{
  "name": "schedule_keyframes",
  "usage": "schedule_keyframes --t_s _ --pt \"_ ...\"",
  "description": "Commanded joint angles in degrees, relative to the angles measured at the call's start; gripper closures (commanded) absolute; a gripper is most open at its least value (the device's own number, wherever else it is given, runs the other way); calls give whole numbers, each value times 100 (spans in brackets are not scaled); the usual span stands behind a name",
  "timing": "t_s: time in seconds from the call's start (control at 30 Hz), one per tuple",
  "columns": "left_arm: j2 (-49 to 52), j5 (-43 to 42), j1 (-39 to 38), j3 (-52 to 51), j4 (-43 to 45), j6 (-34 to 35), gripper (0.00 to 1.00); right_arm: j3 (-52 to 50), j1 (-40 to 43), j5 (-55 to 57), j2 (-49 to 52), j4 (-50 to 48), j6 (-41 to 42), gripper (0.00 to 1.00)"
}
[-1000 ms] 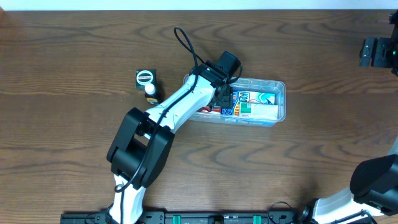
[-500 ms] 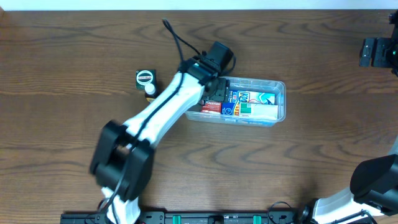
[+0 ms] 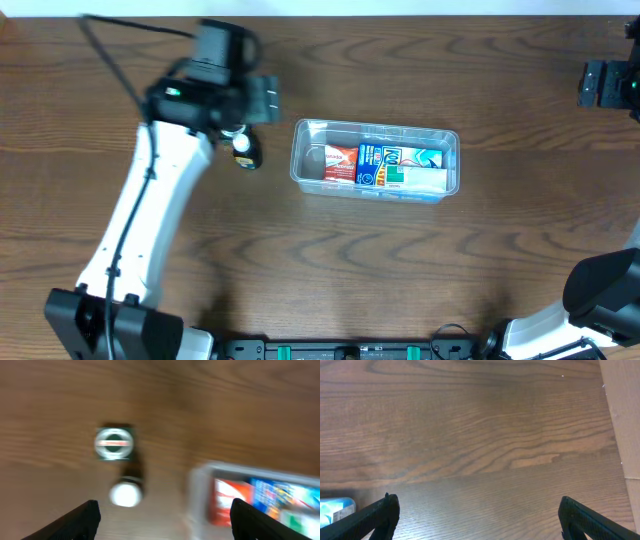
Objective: Pack container
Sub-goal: 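Release the red packet and move the left gripper to the green Zam-Buk box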
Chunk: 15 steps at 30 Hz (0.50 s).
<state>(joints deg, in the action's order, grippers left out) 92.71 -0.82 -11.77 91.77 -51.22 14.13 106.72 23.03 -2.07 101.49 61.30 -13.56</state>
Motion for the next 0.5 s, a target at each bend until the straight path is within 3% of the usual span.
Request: schedule_keyframes --t_s 0.0,0.27,0.47 --pt "177 33 431 61 -15 -275 16 -7 37 -7 -17 2 81 1" --pt "737 -7 850 238 -61 -319 16 -7 37 -7 -17 0 81 1" --pt "1591 -4 861 1565 -881 -431 15 -7 37 -7 -17 0 81 1"
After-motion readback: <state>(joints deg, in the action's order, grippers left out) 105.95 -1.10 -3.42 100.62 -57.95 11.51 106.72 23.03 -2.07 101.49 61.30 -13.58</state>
